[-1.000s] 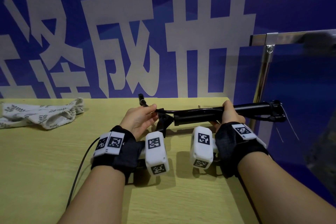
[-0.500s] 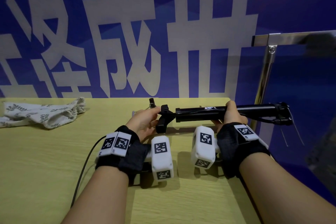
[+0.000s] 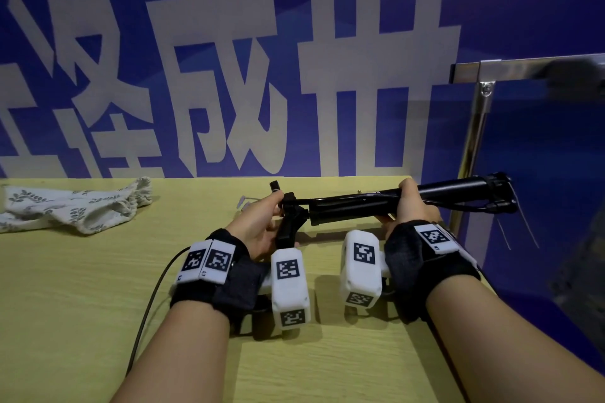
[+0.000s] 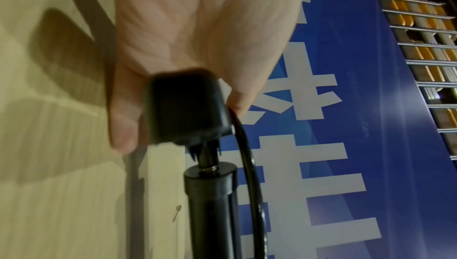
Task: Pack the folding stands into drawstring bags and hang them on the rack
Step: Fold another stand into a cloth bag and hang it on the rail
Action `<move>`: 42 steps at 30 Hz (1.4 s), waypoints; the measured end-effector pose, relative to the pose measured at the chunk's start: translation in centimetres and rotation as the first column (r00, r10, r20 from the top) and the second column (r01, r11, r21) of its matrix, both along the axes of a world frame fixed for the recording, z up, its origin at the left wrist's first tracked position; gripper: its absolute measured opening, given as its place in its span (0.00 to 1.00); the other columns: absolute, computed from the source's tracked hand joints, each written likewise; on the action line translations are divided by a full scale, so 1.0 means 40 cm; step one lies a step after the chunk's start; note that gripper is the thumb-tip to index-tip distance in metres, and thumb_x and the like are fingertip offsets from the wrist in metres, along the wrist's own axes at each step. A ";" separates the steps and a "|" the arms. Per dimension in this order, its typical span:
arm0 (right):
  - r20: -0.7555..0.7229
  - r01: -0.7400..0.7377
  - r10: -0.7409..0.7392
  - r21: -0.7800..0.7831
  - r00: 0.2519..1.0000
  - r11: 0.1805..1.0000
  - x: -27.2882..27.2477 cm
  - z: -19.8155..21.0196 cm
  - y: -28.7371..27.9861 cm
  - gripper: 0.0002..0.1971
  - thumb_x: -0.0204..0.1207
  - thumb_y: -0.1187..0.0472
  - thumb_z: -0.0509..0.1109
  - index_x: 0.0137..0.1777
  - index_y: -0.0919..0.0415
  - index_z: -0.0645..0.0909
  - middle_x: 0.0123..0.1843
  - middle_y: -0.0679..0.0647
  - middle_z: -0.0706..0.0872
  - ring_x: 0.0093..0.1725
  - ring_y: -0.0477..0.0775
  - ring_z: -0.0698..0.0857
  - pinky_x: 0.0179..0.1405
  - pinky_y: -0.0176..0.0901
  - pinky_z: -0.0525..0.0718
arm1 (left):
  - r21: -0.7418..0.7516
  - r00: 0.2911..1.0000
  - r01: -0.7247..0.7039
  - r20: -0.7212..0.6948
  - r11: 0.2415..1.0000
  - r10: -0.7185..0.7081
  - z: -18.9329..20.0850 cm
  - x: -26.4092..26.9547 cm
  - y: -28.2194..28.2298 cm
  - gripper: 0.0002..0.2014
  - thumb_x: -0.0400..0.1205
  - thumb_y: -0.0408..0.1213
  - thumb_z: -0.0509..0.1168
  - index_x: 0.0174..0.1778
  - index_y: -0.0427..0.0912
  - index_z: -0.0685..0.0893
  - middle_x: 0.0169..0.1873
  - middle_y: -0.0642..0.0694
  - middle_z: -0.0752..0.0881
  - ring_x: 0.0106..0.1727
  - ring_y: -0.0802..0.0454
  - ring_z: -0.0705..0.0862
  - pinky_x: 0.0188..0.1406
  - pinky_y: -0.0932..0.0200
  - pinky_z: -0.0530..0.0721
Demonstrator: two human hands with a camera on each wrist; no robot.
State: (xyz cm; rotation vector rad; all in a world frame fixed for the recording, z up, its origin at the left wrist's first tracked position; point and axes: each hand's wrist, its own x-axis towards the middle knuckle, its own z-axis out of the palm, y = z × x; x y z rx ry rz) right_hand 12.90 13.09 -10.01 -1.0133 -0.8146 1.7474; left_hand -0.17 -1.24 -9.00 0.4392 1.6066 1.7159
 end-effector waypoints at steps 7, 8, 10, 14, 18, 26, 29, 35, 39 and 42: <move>-0.023 -0.022 0.022 -0.001 0.999 1.000 0.008 0.006 -0.004 0.27 0.71 0.56 0.69 0.69 0.65 0.70 0.58 0.59 0.81 0.44 0.54 0.83 0.33 0.43 0.84 | 0.005 0.996 0.073 0.060 0.997 -0.073 0.008 0.012 0.005 0.18 0.89 0.44 0.48 0.65 0.33 0.66 0.35 0.34 0.78 0.29 0.44 0.79 0.16 0.59 0.83; -0.022 -0.024 0.024 -0.006 0.999 1.000 0.008 0.005 -0.004 0.27 0.71 0.56 0.69 0.69 0.65 0.69 0.58 0.60 0.81 0.43 0.54 0.83 0.34 0.44 0.84 | 0.020 0.996 0.063 0.062 0.998 -0.064 0.009 0.013 0.006 0.16 0.89 0.43 0.48 0.65 0.34 0.66 0.35 0.35 0.77 0.28 0.46 0.76 0.15 0.61 0.81; -0.017 -0.017 0.017 -0.009 1.000 1.000 0.008 0.004 -0.004 0.28 0.71 0.56 0.69 0.69 0.65 0.69 0.59 0.60 0.81 0.43 0.53 0.82 0.35 0.45 0.84 | 0.017 0.997 0.052 0.050 0.999 -0.053 0.007 0.014 0.013 0.14 0.89 0.41 0.47 0.60 0.33 0.66 0.34 0.37 0.76 0.25 0.49 0.73 0.15 0.65 0.78; -0.001 -0.008 0.008 -0.001 1.000 1.000 -0.002 -0.003 0.000 0.26 0.70 0.56 0.69 0.67 0.64 0.72 0.57 0.58 0.82 0.42 0.52 0.82 0.38 0.47 0.85 | -0.044 0.999 -0.008 -0.037 0.999 0.007 -0.001 0.009 0.027 0.13 0.88 0.40 0.46 0.47 0.34 0.69 0.30 0.39 0.75 0.19 0.51 0.71 0.13 0.67 0.72; -0.015 -0.018 0.018 0.001 1.000 1.000 -0.018 -0.007 -0.002 0.22 0.70 0.58 0.69 0.62 0.63 0.70 0.56 0.59 0.82 0.42 0.53 0.82 0.42 0.51 0.86 | -0.050 0.985 -0.086 -0.151 0.995 0.077 -0.011 -0.004 0.030 0.13 0.87 0.38 0.46 0.65 0.39 0.66 0.36 0.36 0.77 0.18 0.50 0.73 0.14 0.65 0.73; 0.046 0.007 -0.007 -0.008 0.999 1.000 -0.036 -0.023 0.011 0.26 0.57 0.51 0.71 0.55 0.58 0.70 0.46 0.56 0.82 0.50 0.61 0.83 0.59 0.63 0.81 | -0.087 0.958 0.018 -0.284 0.996 -0.042 -0.019 0.013 0.028 0.09 0.87 0.44 0.47 0.47 0.46 0.70 0.37 0.40 0.73 0.23 0.51 0.71 0.20 0.63 0.70; 0.053 0.016 -0.016 -0.002 0.998 1.000 -0.036 -0.021 0.008 0.26 0.56 0.51 0.71 0.54 0.58 0.70 0.46 0.55 0.82 0.50 0.61 0.83 0.60 0.63 0.80 | -0.084 0.964 0.035 -0.260 0.996 -0.055 -0.022 0.012 0.030 0.08 0.87 0.42 0.49 0.46 0.47 0.71 0.36 0.40 0.72 0.22 0.51 0.70 0.20 0.63 0.69; 0.075 -0.010 0.010 0.001 0.997 1.000 -0.031 -0.016 -0.006 0.33 0.53 0.49 0.70 0.60 0.62 0.71 0.50 0.58 0.82 0.50 0.61 0.83 0.58 0.62 0.82 | -0.076 0.959 0.004 -0.283 0.997 -0.025 -0.023 0.007 0.030 0.09 0.88 0.41 0.49 0.52 0.48 0.74 0.41 0.39 0.73 0.22 0.51 0.70 0.18 0.65 0.70; 0.051 -0.019 0.020 -0.027 0.999 0.999 -0.026 -0.014 -0.002 0.25 0.65 0.55 0.70 0.60 0.61 0.68 0.52 0.58 0.80 0.50 0.59 0.82 0.54 0.58 0.85 | -0.071 0.947 -0.021 -0.320 0.997 -0.003 -0.019 0.003 0.031 0.10 0.88 0.43 0.50 0.61 0.51 0.73 0.44 0.41 0.75 0.22 0.52 0.71 0.17 0.64 0.71; 0.049 -0.034 0.036 -0.028 0.998 0.999 -0.029 -0.018 0.001 0.27 0.67 0.56 0.70 0.66 0.63 0.69 0.55 0.59 0.80 0.51 0.59 0.82 0.53 0.57 0.86 | -0.061 0.939 -0.042 -0.345 0.997 0.019 -0.020 0.000 0.032 0.10 0.88 0.43 0.51 0.62 0.52 0.72 0.45 0.42 0.76 0.22 0.52 0.70 0.17 0.65 0.71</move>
